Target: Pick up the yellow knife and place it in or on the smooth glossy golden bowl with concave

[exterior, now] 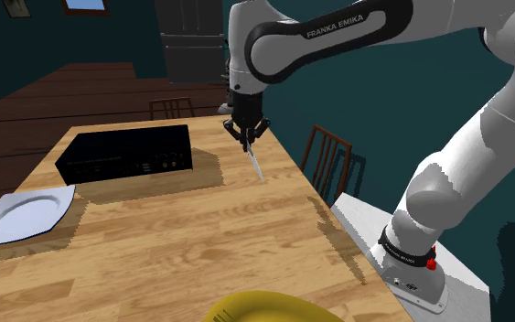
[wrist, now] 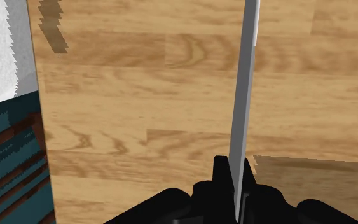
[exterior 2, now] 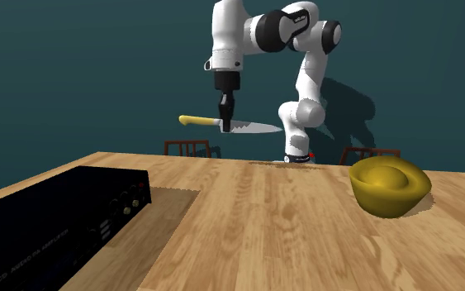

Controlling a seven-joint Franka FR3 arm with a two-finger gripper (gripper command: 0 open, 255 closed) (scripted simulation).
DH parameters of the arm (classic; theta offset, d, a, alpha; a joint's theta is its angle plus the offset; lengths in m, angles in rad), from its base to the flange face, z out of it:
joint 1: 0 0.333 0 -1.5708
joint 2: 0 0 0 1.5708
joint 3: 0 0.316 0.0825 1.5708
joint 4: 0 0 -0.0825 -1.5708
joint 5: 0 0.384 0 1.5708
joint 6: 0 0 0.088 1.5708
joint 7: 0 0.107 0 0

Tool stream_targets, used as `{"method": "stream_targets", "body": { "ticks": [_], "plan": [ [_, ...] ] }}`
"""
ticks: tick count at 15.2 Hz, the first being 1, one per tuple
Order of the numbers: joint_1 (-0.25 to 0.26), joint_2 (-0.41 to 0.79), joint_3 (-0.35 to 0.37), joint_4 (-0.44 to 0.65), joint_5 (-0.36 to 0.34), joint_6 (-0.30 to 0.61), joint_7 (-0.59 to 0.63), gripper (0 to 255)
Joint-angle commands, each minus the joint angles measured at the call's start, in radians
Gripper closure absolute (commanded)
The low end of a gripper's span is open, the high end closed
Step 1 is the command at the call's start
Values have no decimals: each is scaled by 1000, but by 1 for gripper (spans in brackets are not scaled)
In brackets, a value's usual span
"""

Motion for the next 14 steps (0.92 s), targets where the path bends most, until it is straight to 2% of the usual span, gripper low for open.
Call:
{"method": "stream_targets", "body": {
  "ticks": [1, 7, 14],
  "plan": [
    [18, -36, 17, -28, 17, -6, 26, 255],
    [88, -146, 86, -110, 83, -22, 128, 255],
    [172, -235, 183, -153, 160, -49, 265, 255]
  ]
}}
